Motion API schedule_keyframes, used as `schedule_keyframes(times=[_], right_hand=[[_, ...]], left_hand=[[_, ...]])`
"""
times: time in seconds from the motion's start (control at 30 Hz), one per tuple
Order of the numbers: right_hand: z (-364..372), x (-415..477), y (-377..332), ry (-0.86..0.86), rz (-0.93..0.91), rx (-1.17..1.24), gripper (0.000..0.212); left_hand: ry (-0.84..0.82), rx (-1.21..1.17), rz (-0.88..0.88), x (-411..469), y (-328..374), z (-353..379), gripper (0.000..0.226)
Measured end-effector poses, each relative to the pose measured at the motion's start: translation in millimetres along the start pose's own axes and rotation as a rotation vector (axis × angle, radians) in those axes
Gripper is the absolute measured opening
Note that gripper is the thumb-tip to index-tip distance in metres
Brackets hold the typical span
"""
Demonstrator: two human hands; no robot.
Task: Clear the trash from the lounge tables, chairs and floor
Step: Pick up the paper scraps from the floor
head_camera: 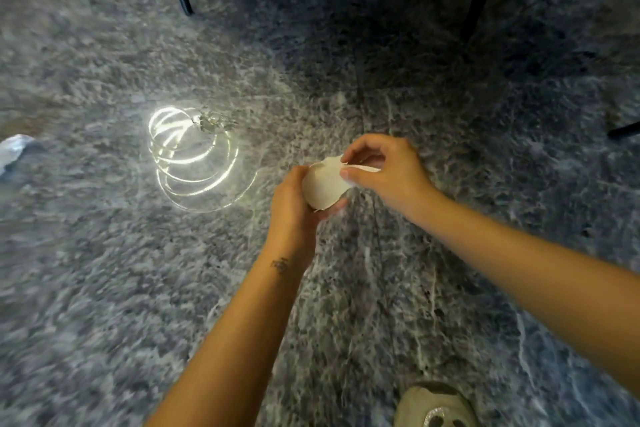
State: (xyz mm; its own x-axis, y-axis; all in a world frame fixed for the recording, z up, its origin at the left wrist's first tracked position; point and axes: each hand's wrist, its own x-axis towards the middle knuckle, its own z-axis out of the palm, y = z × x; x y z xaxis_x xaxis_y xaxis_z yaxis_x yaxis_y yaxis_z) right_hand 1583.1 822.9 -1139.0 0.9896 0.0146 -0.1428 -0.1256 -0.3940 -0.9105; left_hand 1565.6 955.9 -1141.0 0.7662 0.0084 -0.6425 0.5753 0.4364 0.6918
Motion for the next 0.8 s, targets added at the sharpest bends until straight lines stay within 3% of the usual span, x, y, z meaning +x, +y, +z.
schedule_keyframes(times=[0.1, 0.3, 0.57, 0.8], right_hand=[[10.6, 1.5, -7.8, 0.013, -0.038, -0.054, 0.019], [27.5, 7.4, -35.9, 0.002, -0.215, -0.318, 0.012], [77.5, 32.8, -118.2, -0.051, -0.374, -0.398, 0.015], [145.0, 40.8, -209.3, -0.156, -0.5, -0.507, 0.011]], left_hand=[[-0.038, -0.047, -0.028, -6.7, 5.7, -3.4, 0.03], [-0.09, 0.25, 0.113, -15.6, 31.0, -24.0, 0.012], [0.054, 0.479, 0.254, -26.5, 142.5, -96.8, 0.022], [0.193, 0.576, 0.39, -80.4, 239.8, -222.7, 0.021]])
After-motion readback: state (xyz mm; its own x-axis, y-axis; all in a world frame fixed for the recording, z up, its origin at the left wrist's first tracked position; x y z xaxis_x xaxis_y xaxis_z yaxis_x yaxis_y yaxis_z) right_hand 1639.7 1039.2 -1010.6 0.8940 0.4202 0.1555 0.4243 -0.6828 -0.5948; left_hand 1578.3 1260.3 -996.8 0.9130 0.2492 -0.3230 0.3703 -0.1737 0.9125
